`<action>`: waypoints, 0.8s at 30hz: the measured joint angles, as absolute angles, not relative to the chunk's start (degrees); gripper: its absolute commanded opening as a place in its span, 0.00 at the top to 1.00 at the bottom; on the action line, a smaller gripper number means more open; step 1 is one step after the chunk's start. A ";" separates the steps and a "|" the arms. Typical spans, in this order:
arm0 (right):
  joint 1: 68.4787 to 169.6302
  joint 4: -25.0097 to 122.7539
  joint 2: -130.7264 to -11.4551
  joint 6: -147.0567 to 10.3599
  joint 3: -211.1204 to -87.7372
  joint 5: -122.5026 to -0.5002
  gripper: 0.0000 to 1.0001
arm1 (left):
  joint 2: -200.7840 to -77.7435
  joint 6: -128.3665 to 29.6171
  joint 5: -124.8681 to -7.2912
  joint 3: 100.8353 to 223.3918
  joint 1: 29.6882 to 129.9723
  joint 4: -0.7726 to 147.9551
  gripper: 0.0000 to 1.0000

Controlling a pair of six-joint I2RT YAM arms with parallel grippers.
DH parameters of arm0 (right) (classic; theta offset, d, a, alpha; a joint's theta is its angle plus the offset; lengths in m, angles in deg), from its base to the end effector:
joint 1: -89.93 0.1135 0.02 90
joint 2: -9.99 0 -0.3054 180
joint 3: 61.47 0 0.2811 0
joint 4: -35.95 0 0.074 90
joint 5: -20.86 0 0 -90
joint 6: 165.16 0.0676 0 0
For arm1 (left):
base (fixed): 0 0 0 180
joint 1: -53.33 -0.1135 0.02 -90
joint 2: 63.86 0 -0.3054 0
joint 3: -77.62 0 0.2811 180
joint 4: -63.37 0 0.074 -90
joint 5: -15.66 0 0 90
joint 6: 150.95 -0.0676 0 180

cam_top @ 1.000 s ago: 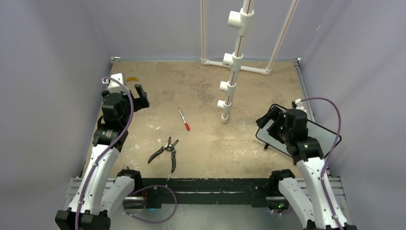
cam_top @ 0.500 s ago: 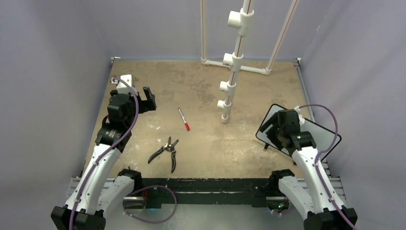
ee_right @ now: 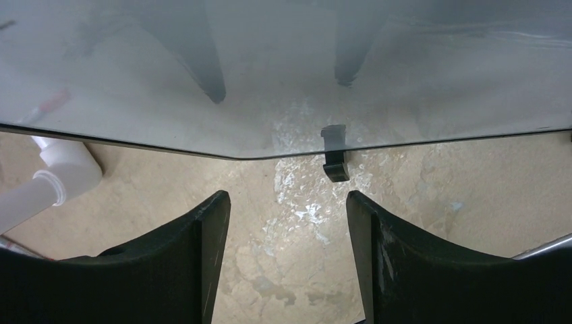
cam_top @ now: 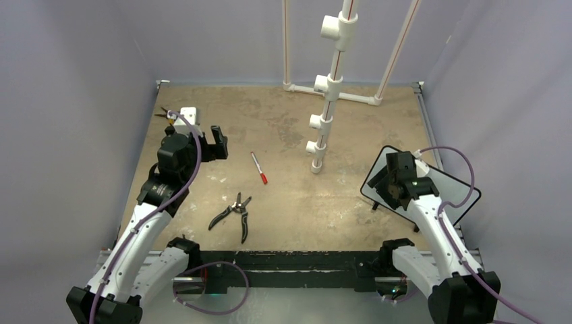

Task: Write a sentence on the whiteboard
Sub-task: Move the whiteboard to the center of the board.

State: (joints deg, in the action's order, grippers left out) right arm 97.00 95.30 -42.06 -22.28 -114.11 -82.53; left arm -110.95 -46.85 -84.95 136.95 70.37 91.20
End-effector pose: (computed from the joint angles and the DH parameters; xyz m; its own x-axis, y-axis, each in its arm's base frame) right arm 0.1863 0.0073 0.2377 -0.5125 0.7181 -0.4709 0.6762 0.6755 0.2940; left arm 0.2160 -0.0532 0.3590 -0.2781 -0.1652 -0.9462 0.0523 0.9810 -0.1867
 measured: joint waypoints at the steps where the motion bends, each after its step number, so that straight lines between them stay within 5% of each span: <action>1: 97.00 95.24 -42.48 -22.45 -114.11 -83.19 0.39 | -110.88 -46.85 -84.93 136.95 70.52 91.20 0.01; 24: 97.61 94.84 -51.81 -24.77 -113.91 -86.18 0.50 | -109.62 -47.02 -83.75 136.90 71.99 91.12 0.01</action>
